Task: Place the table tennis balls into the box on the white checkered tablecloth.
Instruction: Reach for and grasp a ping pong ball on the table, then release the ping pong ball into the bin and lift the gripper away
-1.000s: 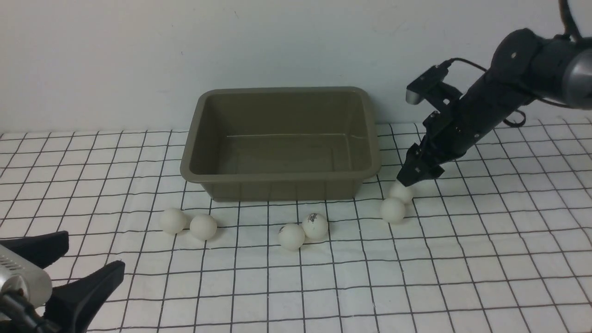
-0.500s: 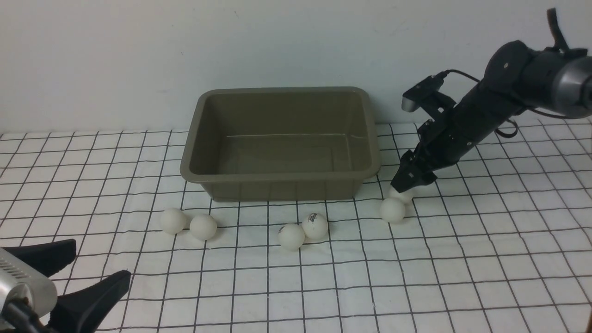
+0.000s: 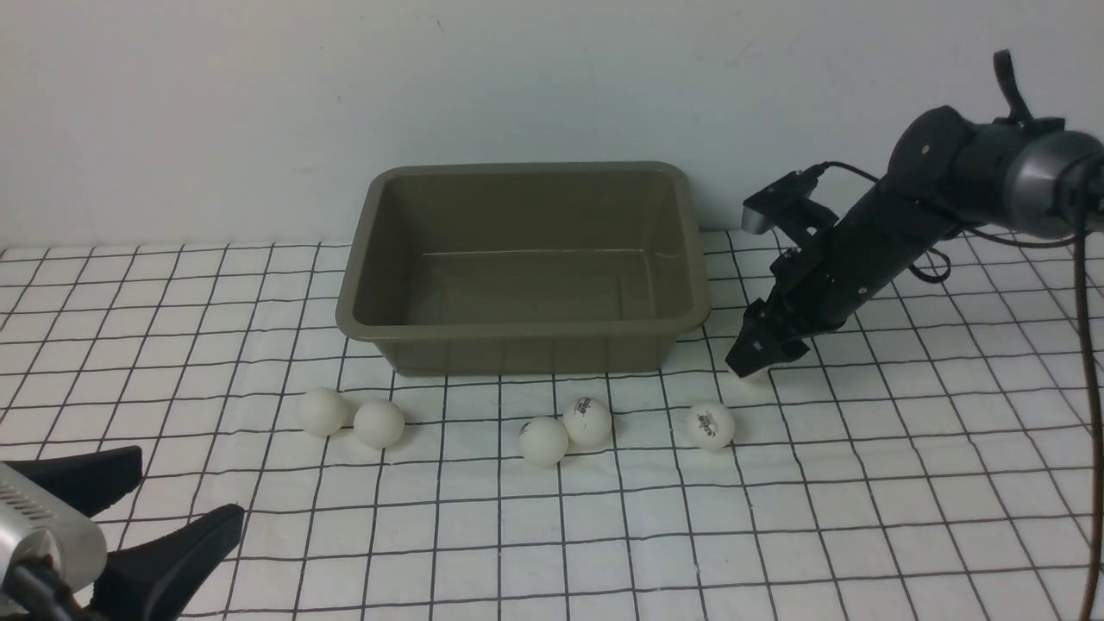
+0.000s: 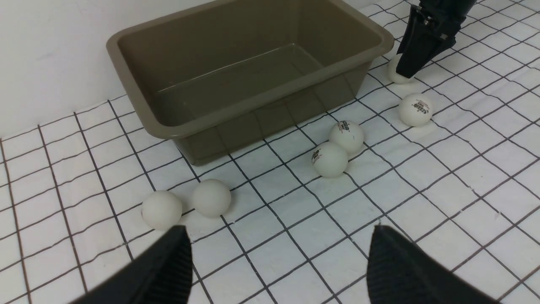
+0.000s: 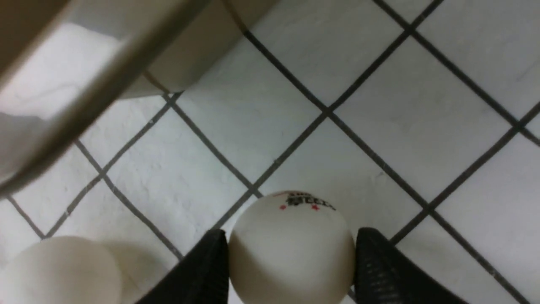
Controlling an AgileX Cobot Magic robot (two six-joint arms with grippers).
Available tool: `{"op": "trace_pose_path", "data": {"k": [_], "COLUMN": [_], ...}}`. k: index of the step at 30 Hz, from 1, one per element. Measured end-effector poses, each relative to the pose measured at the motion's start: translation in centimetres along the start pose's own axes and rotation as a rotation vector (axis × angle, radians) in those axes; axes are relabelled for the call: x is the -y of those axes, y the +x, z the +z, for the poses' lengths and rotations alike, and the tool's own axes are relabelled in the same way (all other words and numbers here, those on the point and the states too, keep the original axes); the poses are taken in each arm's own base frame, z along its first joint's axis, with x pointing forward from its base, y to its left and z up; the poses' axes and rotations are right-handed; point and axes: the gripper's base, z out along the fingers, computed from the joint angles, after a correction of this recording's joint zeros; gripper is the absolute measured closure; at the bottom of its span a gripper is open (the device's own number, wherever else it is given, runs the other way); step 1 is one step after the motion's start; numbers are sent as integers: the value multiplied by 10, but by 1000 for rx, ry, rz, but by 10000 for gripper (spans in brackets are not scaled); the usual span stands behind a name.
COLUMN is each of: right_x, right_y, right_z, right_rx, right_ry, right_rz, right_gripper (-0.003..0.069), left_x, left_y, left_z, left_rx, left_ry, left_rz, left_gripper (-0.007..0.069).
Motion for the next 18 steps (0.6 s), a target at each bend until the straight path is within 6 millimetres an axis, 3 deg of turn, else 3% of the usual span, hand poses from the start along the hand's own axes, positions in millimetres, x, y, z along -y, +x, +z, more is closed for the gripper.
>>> {"op": "trace_pose_path", "data": {"k": [5,10,13,15,18], "right_x": [3,2,-15,-26,-44], "right_y": [-2,-29,-57,-70,-80], "right_z": [-13,-78,-114,-122,-117], "right_rx": [11,177,353,427,447], "right_ry": [44,111,55,-3,-77], "right_rz": [-20,-37,-86,-110,-152], "right_gripper": [309,309,309,309,309], "left_x": [0,0,0,0,0], "left_y": [0,0,0,0,0], "left_z": [0,0,0,0,0], "left_rx": [0,-1,-1,-1,-2], "left_ry": [0,1,2,2,2], "left_rz": [0,0,0,0,0], "left_gripper": [122,122,122,122,122]}}
